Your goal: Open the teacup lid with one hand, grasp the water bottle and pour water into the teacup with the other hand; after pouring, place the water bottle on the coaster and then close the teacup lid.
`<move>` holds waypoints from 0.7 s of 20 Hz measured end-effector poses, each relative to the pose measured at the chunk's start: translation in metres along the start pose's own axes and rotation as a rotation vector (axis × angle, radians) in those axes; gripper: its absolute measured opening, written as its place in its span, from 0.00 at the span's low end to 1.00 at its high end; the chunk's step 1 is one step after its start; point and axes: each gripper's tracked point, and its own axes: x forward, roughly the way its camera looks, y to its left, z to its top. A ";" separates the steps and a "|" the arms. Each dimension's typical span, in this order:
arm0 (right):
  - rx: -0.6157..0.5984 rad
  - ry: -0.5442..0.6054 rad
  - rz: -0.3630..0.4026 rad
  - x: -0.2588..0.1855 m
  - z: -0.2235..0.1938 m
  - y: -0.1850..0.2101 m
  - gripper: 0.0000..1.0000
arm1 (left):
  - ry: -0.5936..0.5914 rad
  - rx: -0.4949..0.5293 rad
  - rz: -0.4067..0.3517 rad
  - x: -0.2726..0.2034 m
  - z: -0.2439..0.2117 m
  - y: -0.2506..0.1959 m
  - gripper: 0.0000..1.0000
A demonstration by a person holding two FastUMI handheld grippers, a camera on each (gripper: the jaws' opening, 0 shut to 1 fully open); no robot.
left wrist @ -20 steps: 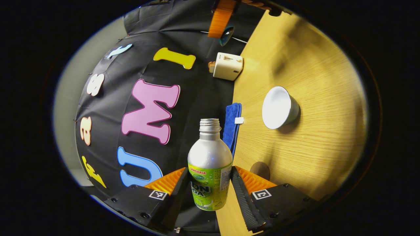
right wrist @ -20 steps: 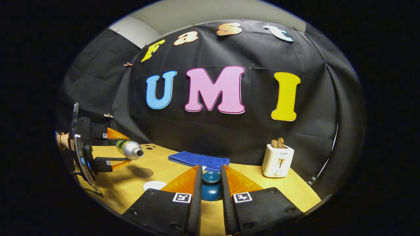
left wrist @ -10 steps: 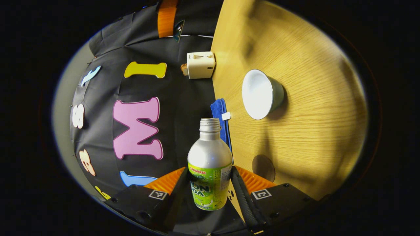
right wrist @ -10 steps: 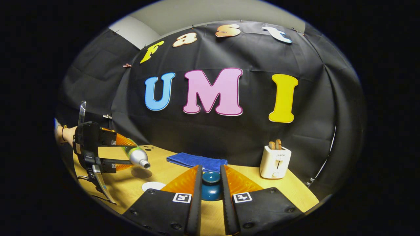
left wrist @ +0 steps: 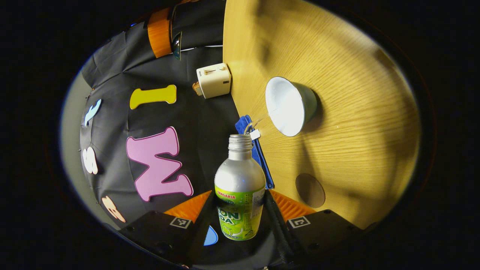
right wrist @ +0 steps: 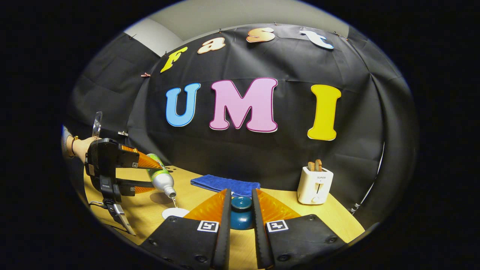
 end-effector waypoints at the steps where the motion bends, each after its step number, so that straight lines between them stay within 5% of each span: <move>1: 0.000 0.001 0.001 -0.001 0.000 0.000 0.27 | 0.002 0.013 0.004 0.001 0.000 0.002 0.79; 7: 0.001 -0.002 -0.002 -0.002 0.001 -0.002 0.27 | 0.014 0.094 0.034 0.001 -0.006 0.013 0.79; 9: 0.003 -0.002 -0.002 -0.001 0.001 -0.002 0.36 | 0.023 0.112 0.038 -0.001 -0.009 0.014 0.79; 14: -0.001 -0.001 -0.001 -0.002 0.001 -0.002 0.32 | 0.031 0.177 0.079 -0.003 -0.012 0.021 0.79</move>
